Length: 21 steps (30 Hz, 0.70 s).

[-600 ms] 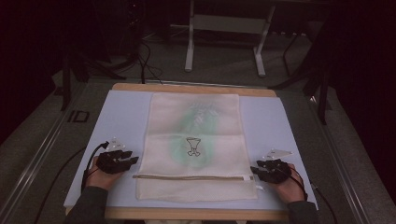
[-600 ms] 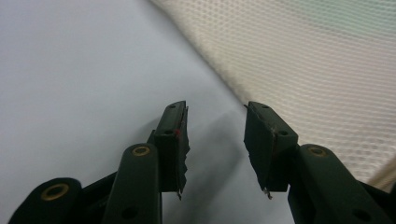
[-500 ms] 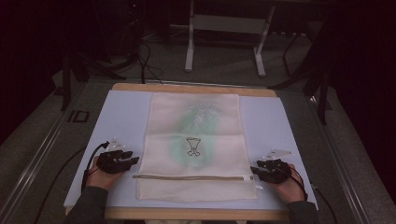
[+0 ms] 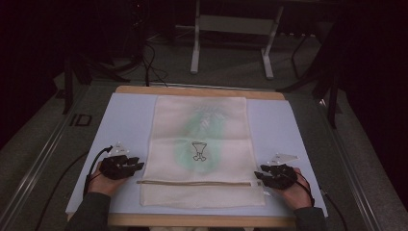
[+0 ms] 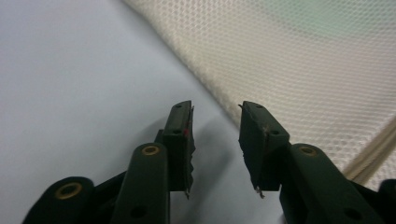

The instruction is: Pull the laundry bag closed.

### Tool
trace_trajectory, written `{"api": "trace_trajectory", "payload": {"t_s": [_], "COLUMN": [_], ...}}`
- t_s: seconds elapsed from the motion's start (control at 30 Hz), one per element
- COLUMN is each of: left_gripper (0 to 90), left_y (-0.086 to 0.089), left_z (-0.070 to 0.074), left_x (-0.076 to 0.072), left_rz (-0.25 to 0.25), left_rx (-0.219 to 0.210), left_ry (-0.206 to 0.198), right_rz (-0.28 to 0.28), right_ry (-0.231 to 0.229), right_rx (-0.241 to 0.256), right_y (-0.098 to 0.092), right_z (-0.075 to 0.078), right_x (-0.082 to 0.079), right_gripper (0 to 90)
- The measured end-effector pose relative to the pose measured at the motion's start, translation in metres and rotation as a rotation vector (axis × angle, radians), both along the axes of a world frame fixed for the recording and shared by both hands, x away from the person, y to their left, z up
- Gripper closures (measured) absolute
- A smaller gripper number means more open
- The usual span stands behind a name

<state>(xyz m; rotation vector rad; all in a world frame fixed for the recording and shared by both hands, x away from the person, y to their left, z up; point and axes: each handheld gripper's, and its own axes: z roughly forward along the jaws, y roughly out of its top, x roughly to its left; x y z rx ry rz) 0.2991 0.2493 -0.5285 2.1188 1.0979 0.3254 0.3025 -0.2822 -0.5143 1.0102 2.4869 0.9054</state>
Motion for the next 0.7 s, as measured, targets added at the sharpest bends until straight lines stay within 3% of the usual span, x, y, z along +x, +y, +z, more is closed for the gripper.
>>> {"api": "trace_trajectory", "payload": {"t_s": [0.4,0.7], "left_gripper": [69.3,74.5], "left_y": [-0.001,-0.007], "left_z": [0.003,0.003], "left_x": [-0.001,-0.001], "left_rz": [-0.047,-0.091], "left_rx": [-0.05,-0.037], "left_ry": [0.001,0.007], "right_rz": [0.095,0.156], "right_ry": [0.001,0.005], "right_rx": [-0.019,-0.011], "right_y": [0.031,0.053], "right_z": [0.002,0.005], "right_x": [-0.003,-0.005], "right_gripper": [59.5,59.1]}}
